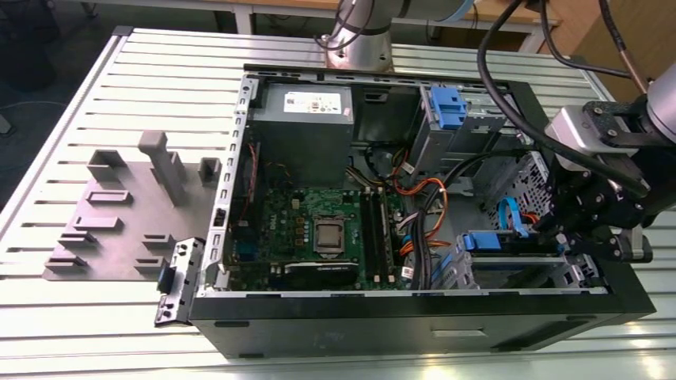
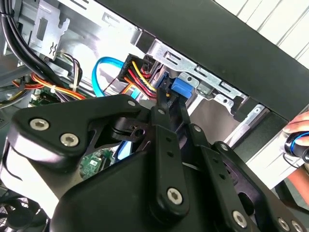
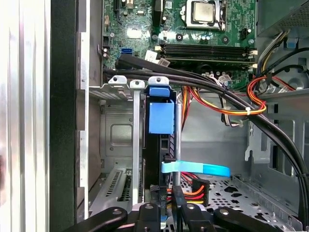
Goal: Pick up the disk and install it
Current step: 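Insert the second disk wire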
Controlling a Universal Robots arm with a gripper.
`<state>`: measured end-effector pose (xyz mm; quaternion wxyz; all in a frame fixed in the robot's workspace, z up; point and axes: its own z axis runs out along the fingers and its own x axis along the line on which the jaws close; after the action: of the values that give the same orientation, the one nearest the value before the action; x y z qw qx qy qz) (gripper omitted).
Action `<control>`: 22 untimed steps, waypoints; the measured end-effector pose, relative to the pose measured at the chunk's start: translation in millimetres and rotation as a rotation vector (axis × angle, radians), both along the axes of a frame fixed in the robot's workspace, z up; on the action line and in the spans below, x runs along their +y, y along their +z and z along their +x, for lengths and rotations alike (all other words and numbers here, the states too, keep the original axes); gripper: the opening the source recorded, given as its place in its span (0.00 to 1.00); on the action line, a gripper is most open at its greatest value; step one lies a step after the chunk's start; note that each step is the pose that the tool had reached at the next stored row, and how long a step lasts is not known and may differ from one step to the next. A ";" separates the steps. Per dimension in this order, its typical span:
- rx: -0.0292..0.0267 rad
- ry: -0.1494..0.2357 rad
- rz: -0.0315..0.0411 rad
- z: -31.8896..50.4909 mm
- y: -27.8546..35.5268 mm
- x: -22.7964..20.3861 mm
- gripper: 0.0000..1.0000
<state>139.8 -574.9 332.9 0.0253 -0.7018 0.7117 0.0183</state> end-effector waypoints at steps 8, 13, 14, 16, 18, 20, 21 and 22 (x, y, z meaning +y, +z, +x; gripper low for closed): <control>0.0004 0.000 0.0000 1.3 0.0 0.1 0.24; 0.0005 0.000 -0.0002 1.5 0.1 0.1 0.17; 0.0004 0.000 -0.0002 1.5 0.1 0.1 0.16; 0.0005 0.000 -0.0001 1.5 0.1 0.1 0.16; 0.0005 0.000 -0.0001 1.6 0.0 0.1 0.16; 0.0005 0.000 0.0001 1.7 0.0 0.1 0.16; 0.0005 0.000 0.0019 1.7 0.2 0.1 0.16; 0.0005 0.000 0.0059 1.7 0.8 0.1 0.16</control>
<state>141.5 -574.8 333.6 0.0272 -0.7018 0.7116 0.0205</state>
